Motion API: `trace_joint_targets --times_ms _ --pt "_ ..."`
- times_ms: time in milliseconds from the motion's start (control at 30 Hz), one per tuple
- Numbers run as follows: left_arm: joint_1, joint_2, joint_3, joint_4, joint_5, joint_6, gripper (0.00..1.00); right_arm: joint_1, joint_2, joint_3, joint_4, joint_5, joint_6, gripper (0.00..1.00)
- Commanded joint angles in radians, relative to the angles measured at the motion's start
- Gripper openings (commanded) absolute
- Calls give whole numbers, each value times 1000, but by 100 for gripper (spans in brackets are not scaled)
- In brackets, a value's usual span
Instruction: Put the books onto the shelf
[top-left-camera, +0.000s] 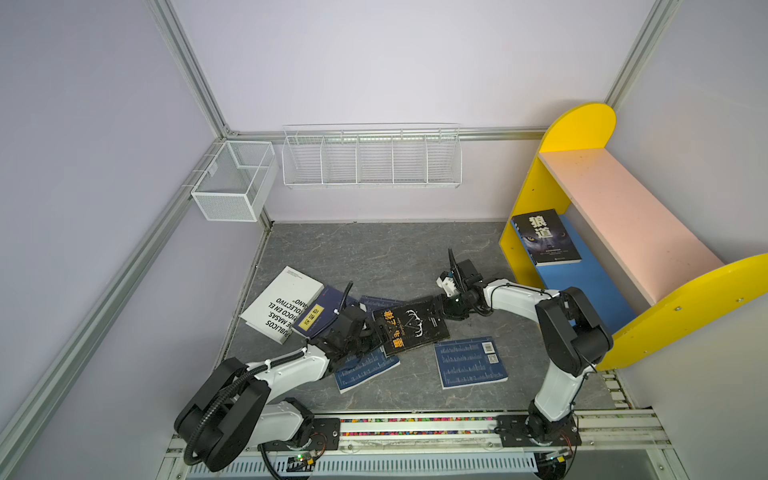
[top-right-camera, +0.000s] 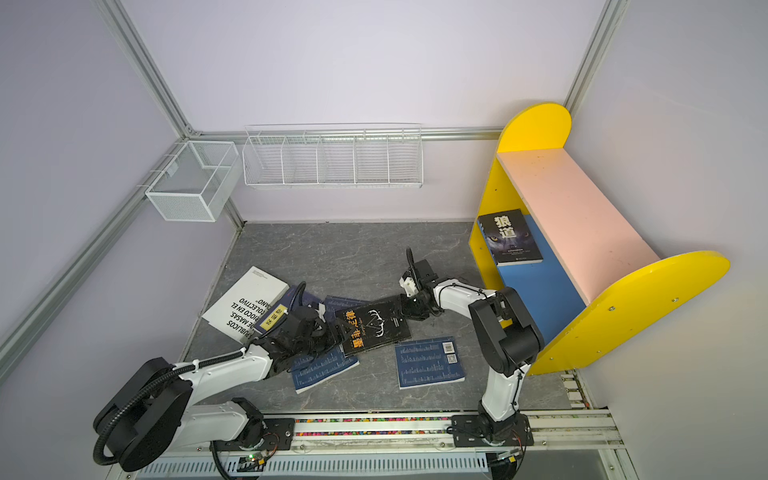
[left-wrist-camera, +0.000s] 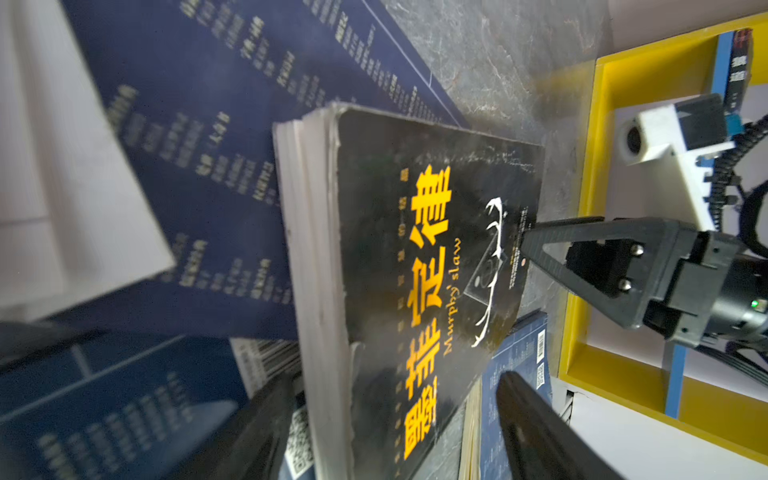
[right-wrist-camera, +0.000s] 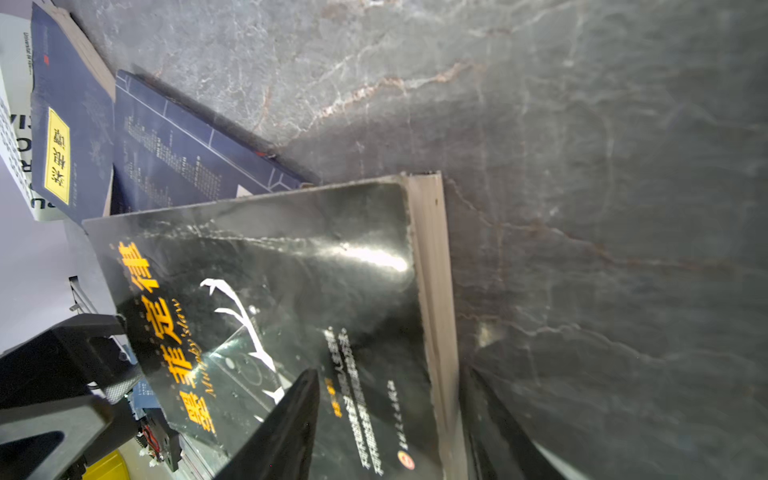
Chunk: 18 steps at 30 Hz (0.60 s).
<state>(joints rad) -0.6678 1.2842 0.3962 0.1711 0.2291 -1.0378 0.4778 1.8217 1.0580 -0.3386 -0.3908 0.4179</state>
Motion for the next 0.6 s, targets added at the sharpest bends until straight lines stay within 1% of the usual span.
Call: trace_joint_targets --times_ms 0,67,100,233,333,367,400,433,567 --pt "-1 40 -34 19 -32 -3 79 13 49 -17 10 -22 -7 56" --pt "-1 58 -32 30 -30 10 79 13 62 -15 13 -23 -8 55" --pt "-1 71 -31 50 -19 11 77 16 69 -17 18 -23 -7 54" --pt "-1 75 -41 143 27 -15 66 20 70 -31 26 -5 0 53" --pt "-1 15 -40 140 22 -37 56 20 67 -32 22 11 -1 52" --pt "-2 -7 -38 127 18 -38 53 21 67 -33 26 2 3 52" --pt "-4 -37 -36 120 17 -70 50 20 65 -38 41 -18 13 51" --pt "-6 -66 -37 114 13 -80 49 21 65 -45 64 -40 26 51" --pt "-6 -156 -36 83 -11 -96 39 22 69 -59 109 -86 50 51"
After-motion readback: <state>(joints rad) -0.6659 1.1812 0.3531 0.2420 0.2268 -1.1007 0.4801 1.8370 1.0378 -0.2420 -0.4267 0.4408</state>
